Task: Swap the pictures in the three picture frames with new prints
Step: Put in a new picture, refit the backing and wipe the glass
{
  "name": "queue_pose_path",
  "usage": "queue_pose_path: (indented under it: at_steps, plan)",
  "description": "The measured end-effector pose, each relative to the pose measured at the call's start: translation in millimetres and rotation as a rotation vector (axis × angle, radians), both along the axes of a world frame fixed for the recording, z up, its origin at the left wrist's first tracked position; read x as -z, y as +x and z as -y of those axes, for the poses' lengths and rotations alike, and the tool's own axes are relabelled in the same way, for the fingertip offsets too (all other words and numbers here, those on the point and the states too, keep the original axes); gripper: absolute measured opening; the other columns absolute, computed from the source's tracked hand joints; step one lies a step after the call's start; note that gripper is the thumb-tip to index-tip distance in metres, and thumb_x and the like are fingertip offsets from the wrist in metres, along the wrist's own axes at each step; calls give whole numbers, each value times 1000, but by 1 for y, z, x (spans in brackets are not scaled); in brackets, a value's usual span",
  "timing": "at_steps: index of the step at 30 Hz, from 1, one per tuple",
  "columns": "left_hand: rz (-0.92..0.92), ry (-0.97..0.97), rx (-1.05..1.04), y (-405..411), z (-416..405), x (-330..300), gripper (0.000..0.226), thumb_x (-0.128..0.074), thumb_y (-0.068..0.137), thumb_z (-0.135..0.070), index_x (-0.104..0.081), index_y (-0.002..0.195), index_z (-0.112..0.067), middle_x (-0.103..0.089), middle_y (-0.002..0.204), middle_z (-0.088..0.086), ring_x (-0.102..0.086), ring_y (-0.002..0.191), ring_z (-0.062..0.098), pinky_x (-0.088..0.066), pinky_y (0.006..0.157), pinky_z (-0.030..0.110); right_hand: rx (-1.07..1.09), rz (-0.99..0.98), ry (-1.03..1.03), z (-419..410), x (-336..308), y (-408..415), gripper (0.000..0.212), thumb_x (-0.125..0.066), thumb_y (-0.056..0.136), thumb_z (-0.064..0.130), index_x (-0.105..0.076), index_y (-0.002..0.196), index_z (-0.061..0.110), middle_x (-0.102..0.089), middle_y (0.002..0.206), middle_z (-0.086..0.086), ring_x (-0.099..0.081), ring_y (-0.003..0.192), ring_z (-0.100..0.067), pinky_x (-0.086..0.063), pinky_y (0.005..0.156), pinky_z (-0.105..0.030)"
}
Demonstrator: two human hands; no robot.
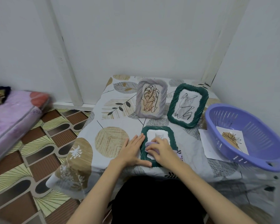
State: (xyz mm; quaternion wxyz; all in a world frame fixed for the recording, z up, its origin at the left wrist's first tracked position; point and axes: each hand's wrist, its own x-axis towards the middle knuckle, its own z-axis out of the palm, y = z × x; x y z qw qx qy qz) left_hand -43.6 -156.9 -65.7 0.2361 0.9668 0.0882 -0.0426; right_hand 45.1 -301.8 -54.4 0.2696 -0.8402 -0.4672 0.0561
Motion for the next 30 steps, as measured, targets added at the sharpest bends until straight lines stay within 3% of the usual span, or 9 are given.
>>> queue_pose_path:
  at_steps: [3,6,10,14,17,22,26,28,30]
  plan:
    - [-11,0,6,0,0,0,117,-68,65,-63,1,149,-19,5,157,-9,9,144,10,9,117,41,-93,31,4,15,3,-1,12,-65,84,22,-74,92,20,-57,103,-7,-46,88,-27,-34,81,-28]
    - [-11,8,9,-1,0,-1,117,-67,65,-64,2,149,-19,6,157,-8,9,144,10,10,117,40,25,45,48,10,2,5,11,-67,82,21,-75,89,19,-58,97,-8,-44,86,-25,-40,84,-33]
    - [-5,24,7,0,-1,1,122,-65,59,-72,0,149,-20,5,157,-9,7,144,11,8,117,40,39,7,59,4,2,-3,12,-65,84,18,-74,90,15,-56,101,-6,-35,90,-17,-29,85,-21]
    - [20,79,14,0,-2,4,144,-32,31,-97,1,149,-22,3,157,-11,6,144,8,6,117,38,12,33,11,6,0,1,13,-64,84,20,-72,94,18,-57,101,-4,-42,92,-23,-37,88,-31]
    - [49,85,-7,-1,0,5,137,-32,36,-92,0,149,-21,2,157,-11,6,144,7,7,117,37,81,31,62,0,-4,1,24,-62,84,18,-65,107,18,-63,106,0,-45,94,-23,-37,87,-29]
    - [45,91,-11,-1,1,5,133,-31,39,-90,0,149,-21,3,157,-10,6,144,7,7,117,37,55,200,66,26,6,2,28,-64,77,29,-66,104,23,-61,109,-8,-57,85,-27,-51,72,-42]
    - [40,103,-9,-1,0,6,133,-31,39,-90,1,149,-22,4,157,-11,7,144,7,9,116,37,132,52,161,26,4,16,38,-69,79,21,-59,115,16,-53,113,-8,-56,96,-26,-49,84,-41]
    - [37,87,-13,0,0,6,133,-32,39,-90,1,149,-23,4,157,-12,7,144,6,8,117,37,120,46,113,19,5,20,31,-62,81,35,-67,107,20,-57,110,-6,-54,93,-26,-47,85,-43]
    - [33,83,-13,0,0,6,133,-32,39,-90,0,149,-23,4,156,-13,7,143,5,8,117,37,113,35,52,14,7,20,43,-47,80,53,-69,105,26,-59,107,-2,-51,90,-25,-44,82,-42]
